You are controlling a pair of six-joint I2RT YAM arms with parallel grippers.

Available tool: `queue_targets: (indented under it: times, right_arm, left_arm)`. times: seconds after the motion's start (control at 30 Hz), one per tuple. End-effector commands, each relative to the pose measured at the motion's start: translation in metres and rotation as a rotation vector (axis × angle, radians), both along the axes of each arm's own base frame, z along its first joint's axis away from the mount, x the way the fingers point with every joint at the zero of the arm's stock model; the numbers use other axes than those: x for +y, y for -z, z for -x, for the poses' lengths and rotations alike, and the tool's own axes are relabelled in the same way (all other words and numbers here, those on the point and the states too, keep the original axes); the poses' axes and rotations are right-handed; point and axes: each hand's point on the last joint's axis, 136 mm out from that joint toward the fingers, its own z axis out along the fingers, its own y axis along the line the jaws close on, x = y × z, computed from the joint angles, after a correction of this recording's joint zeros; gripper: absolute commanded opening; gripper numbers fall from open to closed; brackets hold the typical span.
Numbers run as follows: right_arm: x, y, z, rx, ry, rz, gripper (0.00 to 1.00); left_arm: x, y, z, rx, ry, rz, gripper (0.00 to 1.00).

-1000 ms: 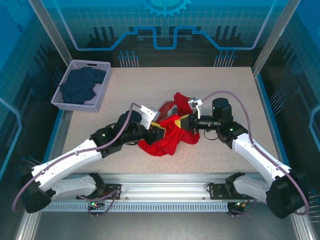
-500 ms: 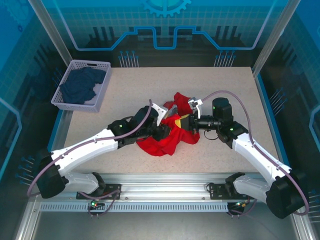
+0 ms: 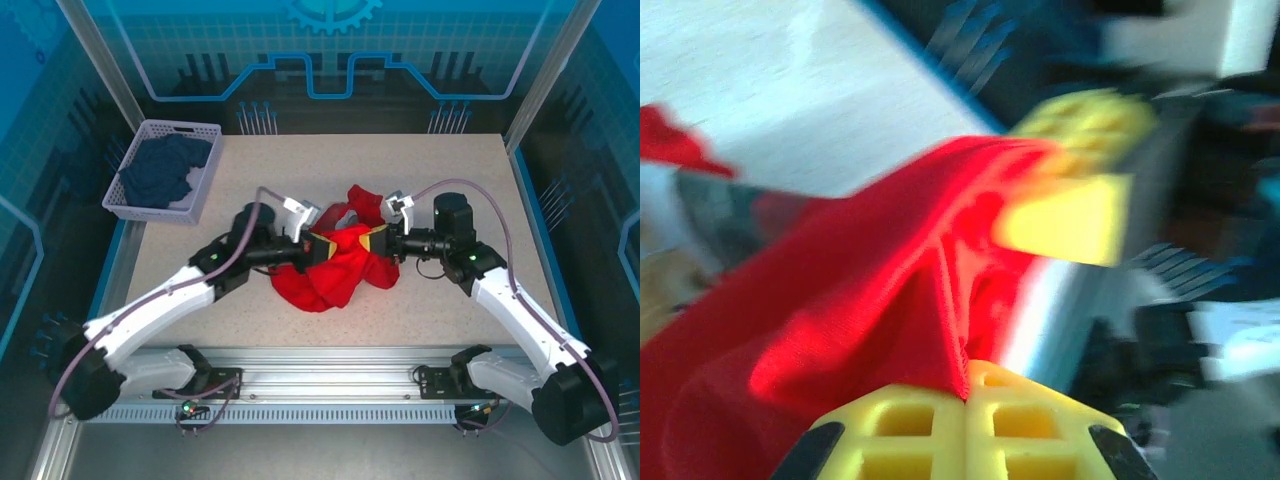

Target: Fold the inside-out t-shirt

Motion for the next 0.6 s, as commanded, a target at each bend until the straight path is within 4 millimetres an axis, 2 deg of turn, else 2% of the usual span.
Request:
queue_targets:
  times: [0.0, 0.03, 0.07, 0.17, 0.27, 0.3, 0.4, 0.47, 0.57]
  right_arm:
    - [-0.011, -0.007, -0.003, -0.031, 0.031, 0.052, 0.0]
    - [-0.012, -0.016, -0.005, -0.05, 0.036, 0.059, 0.0]
    - [-0.013, -0.015, -0.007, -0.044, 0.05, 0.076, 0.0]
    - [-0.018, 0.0, -0.016, 0.001, 0.116, 0.16, 0.0]
    - [-0.018, 0.016, -0.018, 0.025, 0.156, 0.255, 0.03]
    - [-0.019, 0.019, -0.019, 0.029, 0.17, 0.284, 0.05]
    - [-0.035, 0.031, -0.026, 0.061, 0.264, 0.428, 0.22]
    - [-0.038, 0.024, -0.023, 0.013, 0.271, 0.471, 0.3]
    - [-0.017, -0.001, -0.002, -0.142, 0.152, 0.386, 0.39]
  left_arm:
    - [-0.002, -0.063, 0.055, -0.073, 0.28, 0.231, 0.0]
    - [0.0, -0.065, 0.058, -0.078, 0.295, 0.244, 0.0]
    - [0.004, -0.069, 0.061, -0.086, 0.305, 0.26, 0.0]
    - [0.012, -0.077, 0.06, -0.105, 0.297, 0.31, 0.0]
    - [0.014, -0.077, 0.05, -0.1, 0.264, 0.322, 0.0]
    - [0.013, -0.076, 0.047, -0.095, 0.258, 0.317, 0.0]
    - [0.011, -0.069, 0.035, -0.076, 0.21, 0.286, 0.0]
    - [0.012, -0.06, 0.024, -0.063, 0.15, 0.236, 0.0]
    - [0.014, -0.052, 0.016, -0.058, 0.103, 0.197, 0.0]
